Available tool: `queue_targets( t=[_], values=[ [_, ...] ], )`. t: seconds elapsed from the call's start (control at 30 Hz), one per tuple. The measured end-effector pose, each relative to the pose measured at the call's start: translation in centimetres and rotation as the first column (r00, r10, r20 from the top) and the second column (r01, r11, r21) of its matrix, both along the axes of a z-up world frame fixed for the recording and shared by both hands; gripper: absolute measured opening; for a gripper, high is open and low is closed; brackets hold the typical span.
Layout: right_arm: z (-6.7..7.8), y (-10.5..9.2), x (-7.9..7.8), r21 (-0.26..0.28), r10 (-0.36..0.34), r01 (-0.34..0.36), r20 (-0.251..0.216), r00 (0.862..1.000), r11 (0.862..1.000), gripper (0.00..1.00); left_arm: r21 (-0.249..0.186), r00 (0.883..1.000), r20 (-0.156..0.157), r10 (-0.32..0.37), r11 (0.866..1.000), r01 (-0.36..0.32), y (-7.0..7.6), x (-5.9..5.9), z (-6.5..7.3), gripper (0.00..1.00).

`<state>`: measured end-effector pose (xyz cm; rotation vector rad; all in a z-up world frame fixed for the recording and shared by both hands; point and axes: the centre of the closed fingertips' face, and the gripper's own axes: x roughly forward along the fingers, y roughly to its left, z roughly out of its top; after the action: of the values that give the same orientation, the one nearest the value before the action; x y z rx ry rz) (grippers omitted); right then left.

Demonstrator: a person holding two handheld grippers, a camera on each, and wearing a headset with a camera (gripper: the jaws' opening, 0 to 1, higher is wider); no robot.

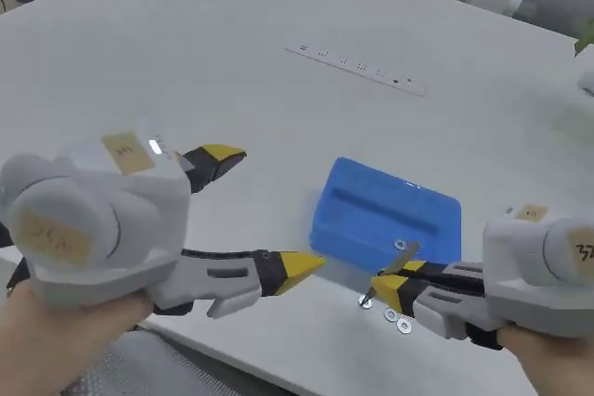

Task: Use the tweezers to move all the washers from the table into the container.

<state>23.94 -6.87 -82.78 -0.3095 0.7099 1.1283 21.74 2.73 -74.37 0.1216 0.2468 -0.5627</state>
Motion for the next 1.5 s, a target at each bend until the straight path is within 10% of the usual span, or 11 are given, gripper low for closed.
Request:
queue_targets(
  t=[0.93,1.13,1.5],
  values=[
    [-0.4,0.7,-0.8,-0.085,0.070,-0.065,0.066,0.995,0.994,0.03,-0.022,1.000,0.003,-0.015,1.000,0.015,-0.1,-0.1,0.1,0.78],
    [0.8,0.8,-1.1,0.026,0.033,-0.034,0.020,0.999,0.999,0.03,0.003,0.999,-0.005,-0.034,0.999,0.034,-0.5,-0.2,-0.3,0.81],
    [1.4,-0.2,-0.6,0.010,0.033,-0.033,0.028,0.999,0.999,0.03,0.019,0.999,0.005,-0.035,0.999,0.035,-0.7,-0.2,-0.3,0.84]
  ],
)
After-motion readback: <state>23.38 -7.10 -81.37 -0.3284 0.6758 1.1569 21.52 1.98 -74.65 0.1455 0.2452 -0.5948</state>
